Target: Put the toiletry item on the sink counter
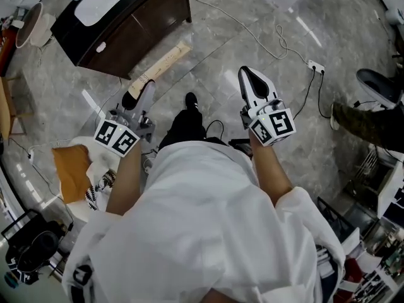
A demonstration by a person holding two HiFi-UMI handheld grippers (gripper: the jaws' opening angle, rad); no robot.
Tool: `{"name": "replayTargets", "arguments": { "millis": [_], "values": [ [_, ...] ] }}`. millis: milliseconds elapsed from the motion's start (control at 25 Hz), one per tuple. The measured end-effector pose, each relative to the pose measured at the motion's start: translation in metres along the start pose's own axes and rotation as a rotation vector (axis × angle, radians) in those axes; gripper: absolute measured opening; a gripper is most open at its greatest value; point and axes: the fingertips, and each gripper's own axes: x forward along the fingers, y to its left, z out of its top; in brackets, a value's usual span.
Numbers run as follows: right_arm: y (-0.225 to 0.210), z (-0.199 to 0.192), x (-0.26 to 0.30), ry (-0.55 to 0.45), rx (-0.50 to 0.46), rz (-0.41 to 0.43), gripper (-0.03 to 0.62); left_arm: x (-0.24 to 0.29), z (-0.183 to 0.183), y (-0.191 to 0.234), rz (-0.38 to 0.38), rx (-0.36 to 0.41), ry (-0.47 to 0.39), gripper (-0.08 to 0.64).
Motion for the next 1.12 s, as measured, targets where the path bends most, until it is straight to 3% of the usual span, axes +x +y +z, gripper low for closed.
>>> {"name": "replayTargets", "arguments": {
  "millis": [320, 640, 1120],
  "values": [
    [-0.040, 0.032, 0.086, -0.009, -0.053, 0.029, 0.015, 0.065, 0.045, 0.071, 0.009, -0.001, -0.075, 0.100],
    [-0.079, 0.064, 0.167, -0.018, -0.096, 0.022, 0.015, 0.137, 0.090, 0.118, -0.058, 0.013, -0.115, 0.100],
    [-0.153, 0.067, 0.230, -0.004, -0.070, -0.029, 0.015, 0.241, 0.095, 0.169, -0.128, -0.028, -0.084, 0.100]
  ]
}}
